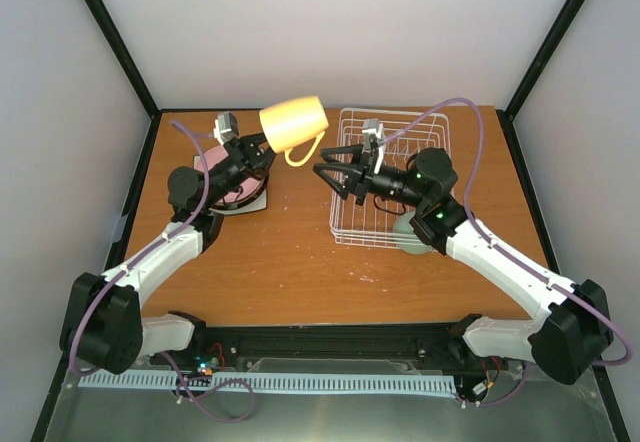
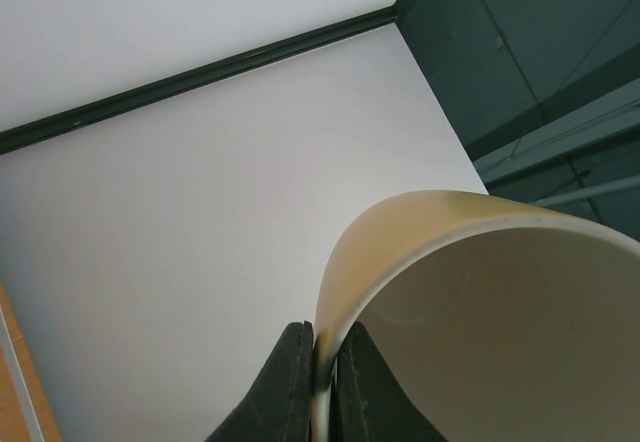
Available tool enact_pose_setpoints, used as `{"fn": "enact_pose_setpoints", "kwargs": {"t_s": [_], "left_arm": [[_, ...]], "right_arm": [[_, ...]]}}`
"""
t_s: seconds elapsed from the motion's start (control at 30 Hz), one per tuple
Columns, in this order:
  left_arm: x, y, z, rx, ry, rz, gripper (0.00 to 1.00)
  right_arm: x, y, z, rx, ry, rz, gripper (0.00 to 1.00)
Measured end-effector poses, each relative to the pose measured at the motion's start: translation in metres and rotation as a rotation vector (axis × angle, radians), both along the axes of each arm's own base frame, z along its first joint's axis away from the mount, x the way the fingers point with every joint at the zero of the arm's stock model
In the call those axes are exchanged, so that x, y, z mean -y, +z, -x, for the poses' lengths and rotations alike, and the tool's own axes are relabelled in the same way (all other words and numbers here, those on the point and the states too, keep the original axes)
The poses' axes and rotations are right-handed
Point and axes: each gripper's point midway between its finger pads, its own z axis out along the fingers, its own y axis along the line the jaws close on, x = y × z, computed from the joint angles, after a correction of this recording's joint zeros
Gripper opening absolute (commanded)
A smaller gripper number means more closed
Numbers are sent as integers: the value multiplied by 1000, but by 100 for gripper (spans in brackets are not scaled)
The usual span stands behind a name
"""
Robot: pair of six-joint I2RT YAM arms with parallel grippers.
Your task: Load the mixed dishes into the dish rack
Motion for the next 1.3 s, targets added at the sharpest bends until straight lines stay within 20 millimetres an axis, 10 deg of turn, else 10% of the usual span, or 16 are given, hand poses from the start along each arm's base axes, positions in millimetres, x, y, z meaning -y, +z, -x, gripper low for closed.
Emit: {"fn": "enact_pose_setpoints", "kwargs": {"t_s": [1.03, 1.3], "left_arm": [[-7, -5, 8, -7, 1, 35, 1], [-10, 2, 12, 31, 7, 56, 1]], "right_arm": [[-34, 6, -20, 21, 71, 21, 36], [-50, 10, -15, 12, 142, 19, 3]]}}
